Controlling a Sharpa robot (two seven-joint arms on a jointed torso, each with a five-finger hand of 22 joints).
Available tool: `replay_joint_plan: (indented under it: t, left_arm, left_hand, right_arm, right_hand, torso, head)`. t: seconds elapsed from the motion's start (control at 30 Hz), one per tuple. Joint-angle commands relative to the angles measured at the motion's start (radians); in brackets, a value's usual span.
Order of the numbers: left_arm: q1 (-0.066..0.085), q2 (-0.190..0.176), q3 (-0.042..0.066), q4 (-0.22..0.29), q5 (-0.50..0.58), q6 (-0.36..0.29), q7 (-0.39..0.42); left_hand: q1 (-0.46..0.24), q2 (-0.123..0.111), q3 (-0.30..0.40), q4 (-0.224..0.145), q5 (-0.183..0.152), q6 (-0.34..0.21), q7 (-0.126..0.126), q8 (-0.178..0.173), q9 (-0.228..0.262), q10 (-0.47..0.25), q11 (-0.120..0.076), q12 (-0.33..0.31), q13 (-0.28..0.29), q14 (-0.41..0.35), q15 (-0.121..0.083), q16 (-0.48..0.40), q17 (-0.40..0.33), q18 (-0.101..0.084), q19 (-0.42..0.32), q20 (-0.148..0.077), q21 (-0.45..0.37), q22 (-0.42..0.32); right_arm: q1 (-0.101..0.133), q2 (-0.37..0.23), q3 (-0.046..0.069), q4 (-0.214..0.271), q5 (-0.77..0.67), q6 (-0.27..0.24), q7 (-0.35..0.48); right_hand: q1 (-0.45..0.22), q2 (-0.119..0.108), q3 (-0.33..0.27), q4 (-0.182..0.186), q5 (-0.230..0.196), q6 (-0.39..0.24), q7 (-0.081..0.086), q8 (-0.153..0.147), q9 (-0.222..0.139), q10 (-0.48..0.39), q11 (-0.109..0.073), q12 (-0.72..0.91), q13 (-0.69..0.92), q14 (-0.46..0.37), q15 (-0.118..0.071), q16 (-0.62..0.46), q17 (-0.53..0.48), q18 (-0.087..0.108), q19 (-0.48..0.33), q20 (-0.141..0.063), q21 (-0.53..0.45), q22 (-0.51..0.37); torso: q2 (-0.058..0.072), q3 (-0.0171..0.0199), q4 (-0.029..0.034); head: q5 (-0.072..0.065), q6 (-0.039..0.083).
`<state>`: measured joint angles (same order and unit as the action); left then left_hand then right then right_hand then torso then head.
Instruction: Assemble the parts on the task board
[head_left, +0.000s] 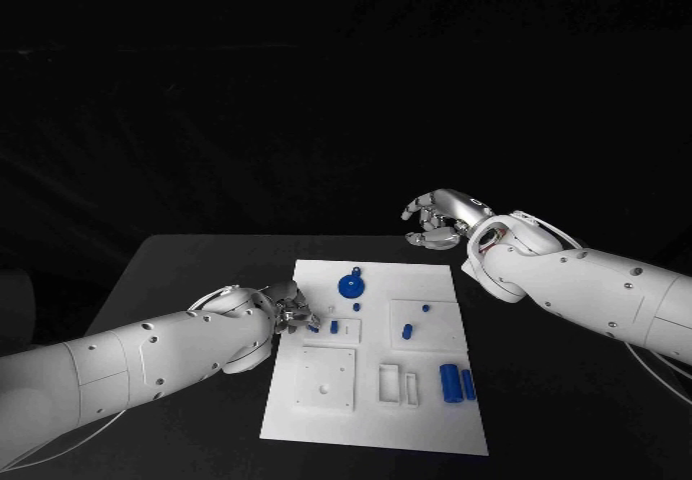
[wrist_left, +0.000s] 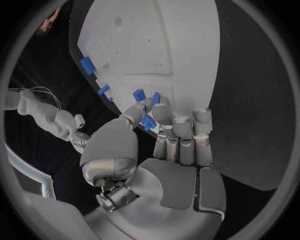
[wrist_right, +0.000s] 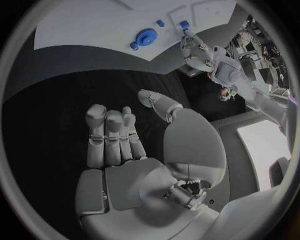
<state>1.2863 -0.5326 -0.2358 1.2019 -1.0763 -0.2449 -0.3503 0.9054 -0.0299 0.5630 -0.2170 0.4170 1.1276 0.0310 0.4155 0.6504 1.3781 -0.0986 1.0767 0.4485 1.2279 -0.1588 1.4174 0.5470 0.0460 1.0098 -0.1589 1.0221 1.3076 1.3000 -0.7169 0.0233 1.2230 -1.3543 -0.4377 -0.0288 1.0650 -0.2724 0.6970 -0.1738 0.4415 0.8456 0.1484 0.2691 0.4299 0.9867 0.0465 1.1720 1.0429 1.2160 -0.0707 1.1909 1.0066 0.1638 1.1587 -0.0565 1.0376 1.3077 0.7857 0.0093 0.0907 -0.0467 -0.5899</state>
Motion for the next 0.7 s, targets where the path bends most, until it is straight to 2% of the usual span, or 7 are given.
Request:
replay_joint_plan:
  t: [0.03,0.07,0.2,0.23,0.27,0.53,0.7]
  left_arm:
    - [-0.006,0.004,-0.004,-0.001,0.01,0.033,-0.007]
    - [-0.006,0.004,-0.004,-0.002,0.01,0.033,-0.006]
    - [-0.006,0.004,-0.004,-0.003,0.01,0.032,-0.006]
    - [-0.006,0.004,-0.004,-0.004,0.01,0.032,-0.006]
    - [-0.006,0.004,-0.004,-0.004,0.01,0.033,-0.006]
    - [-0.006,0.005,-0.004,-0.005,0.01,0.037,-0.005]
    - [-0.006,0.005,-0.004,-0.006,0.01,0.034,-0.005]
  left_hand:
    - [-0.023,-0.019,0.035,-0.014,-0.036,0.094,-0.062,0.066,0.186,0.028,-0.038,0.007,0.0,0.041,-0.049,0.005,0.0,0.007,0.007,-0.116,0.006,0.019]
    - [-0.028,-0.032,0.036,0.002,-0.071,0.094,-0.062,0.066,0.187,0.028,-0.038,0.009,-0.001,0.04,-0.05,0.005,-0.001,0.009,0.006,-0.117,0.006,0.018]
    - [-0.032,-0.044,0.036,0.015,-0.087,0.094,-0.061,0.066,0.187,0.027,-0.039,0.011,-0.002,0.04,-0.05,0.006,-0.002,0.009,0.005,-0.117,0.006,0.018]
    - [-0.042,-0.057,0.032,0.028,-0.115,0.095,-0.062,0.067,0.187,0.027,-0.038,0.012,-0.002,0.04,-0.05,0.007,-0.002,0.01,0.005,-0.117,0.007,0.018]
    - [-0.045,-0.064,0.032,0.035,-0.125,0.095,-0.062,0.067,0.187,0.027,-0.038,0.013,-0.002,0.04,-0.05,0.008,-0.002,0.01,0.005,-0.117,0.007,0.018]
    - [-0.05,-0.079,0.033,0.053,-0.138,0.096,-0.061,0.068,0.187,0.027,-0.038,0.017,-0.003,0.039,-0.051,0.01,-0.002,0.012,0.004,-0.117,0.008,0.018]
    - [-0.054,-0.101,0.033,0.065,-0.144,0.097,-0.062,0.069,0.188,0.027,-0.038,0.021,-0.004,0.039,-0.051,0.012,-0.003,0.013,0.003,-0.117,0.009,0.018]
  right_arm:
    - [0.0,0.0,0.0,0.002,-0.003,0.004,0.008]
    - [0.0,0.0,0.0,0.002,-0.003,0.004,0.008]
    - [0.0,0.0,0.0,0.002,-0.003,0.004,0.008]
    - [0.0,0.0,0.0,0.002,-0.003,0.004,0.008]
    - [0.0,-0.001,0.0,0.002,-0.003,0.004,0.008]
    - [0.0,-0.001,0.0,0.002,-0.003,0.004,0.008]
    - [0.0,-0.002,0.0,0.002,-0.003,0.004,0.008]
  right_hand:
    - [-0.012,0.0,-0.002,0.001,0.006,0.003,0.01,0.004,-0.001,-0.007,-0.001,0.003,-0.001,0.0,0.006,-0.004,-0.002,0.098,0.008,-0.001,-0.005,0.017]
    - [-0.012,0.0,-0.002,0.001,0.006,0.003,0.01,0.004,-0.001,-0.007,-0.001,0.003,-0.001,0.0,0.006,-0.004,-0.002,0.098,0.008,-0.001,-0.005,0.017]
    - [-0.012,-0.001,-0.002,0.001,0.006,0.003,0.01,0.004,-0.001,-0.007,-0.001,0.003,-0.001,0.0,0.006,-0.004,-0.002,0.098,0.008,-0.001,-0.005,0.017]
    - [-0.012,-0.001,-0.002,0.001,0.007,0.003,0.01,0.004,-0.001,-0.008,-0.001,0.003,-0.001,0.0,0.006,-0.004,-0.002,0.098,0.008,-0.001,-0.005,0.017]
    - [-0.012,-0.001,-0.002,0.001,0.007,0.003,0.01,0.004,-0.001,-0.008,-0.001,0.003,-0.001,0.0,0.006,-0.004,-0.002,0.098,0.008,-0.001,-0.005,0.017]
    - [-0.013,-0.001,-0.003,0.001,0.007,0.003,0.01,0.004,-0.001,-0.008,-0.001,0.003,-0.001,0.0,0.006,-0.004,-0.002,0.098,0.008,-0.001,-0.005,0.017]
    - [-0.013,-0.001,-0.003,0.001,0.007,0.003,0.01,0.004,-0.001,-0.008,-0.001,0.003,-0.002,0.0,0.006,-0.004,-0.002,0.098,0.008,-0.001,-0.005,0.017]
  torso:
    - [0.0,0.0006,-0.0003]
    - [0.0,0.0006,0.0001]
    - [0.0,0.0008,0.0002]
    - [0.0,0.0008,-0.0001]
    - [0.0,0.0007,-0.0002]
    - [0.0,0.0008,-0.0001]
    - [-0.001,0.0005,0.0003]
  head:
    - [0.0,0.0]
    - [0.0,0.0]
    - [-0.001,0.0]
    - [-0.001,0.0]
    - [-0.001,0.001]
    - [0.0,-0.001]
    - [-0.001,0.0]
